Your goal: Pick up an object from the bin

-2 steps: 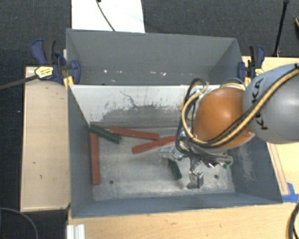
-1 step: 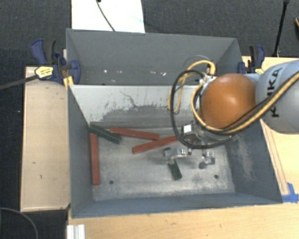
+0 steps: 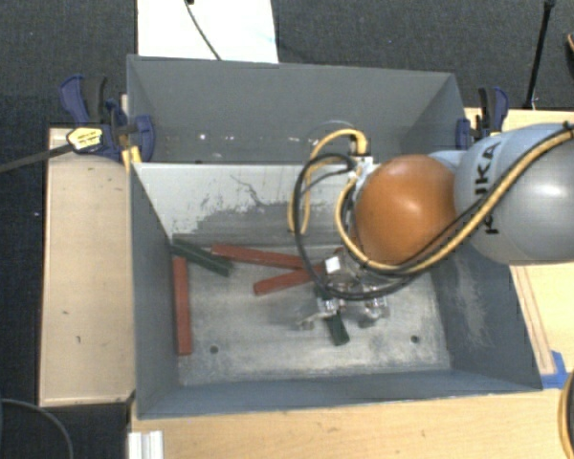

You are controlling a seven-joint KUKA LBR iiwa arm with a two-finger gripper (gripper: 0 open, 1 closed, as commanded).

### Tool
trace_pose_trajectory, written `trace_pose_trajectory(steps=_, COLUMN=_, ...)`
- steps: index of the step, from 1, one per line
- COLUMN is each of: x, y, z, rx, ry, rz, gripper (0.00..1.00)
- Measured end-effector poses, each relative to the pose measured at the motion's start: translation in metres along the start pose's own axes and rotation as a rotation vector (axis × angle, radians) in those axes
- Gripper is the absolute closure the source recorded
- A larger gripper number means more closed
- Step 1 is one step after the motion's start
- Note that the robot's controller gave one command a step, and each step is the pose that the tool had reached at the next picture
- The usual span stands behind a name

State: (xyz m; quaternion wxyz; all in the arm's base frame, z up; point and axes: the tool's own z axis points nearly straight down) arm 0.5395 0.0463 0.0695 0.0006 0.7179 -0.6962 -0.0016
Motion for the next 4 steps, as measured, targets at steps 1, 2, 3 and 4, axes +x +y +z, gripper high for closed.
trace_pose_trajectory(steps=1, x=-0.001, y=0.0, z=0.0, rx=-0.001, ry=0.001, rz=0.005, gripper=0.0)
trace_pose_trajectory(steps=2, x=-0.001, y=0.0, z=-0.001, rx=-0.001, ry=0.001, rz=0.009, gripper=1.0)
trace_pose_trajectory(steps=3, x=-0.001, y=-0.001, z=-0.028, rx=0.007, ry=-0.001, rz=0.02, gripper=1.0)
trace_pose_trajectory(steps=4, x=-0.002, y=-0.002, z=-0.133, rx=0.012, ry=0.0, rz=0.025, gripper=1.0)
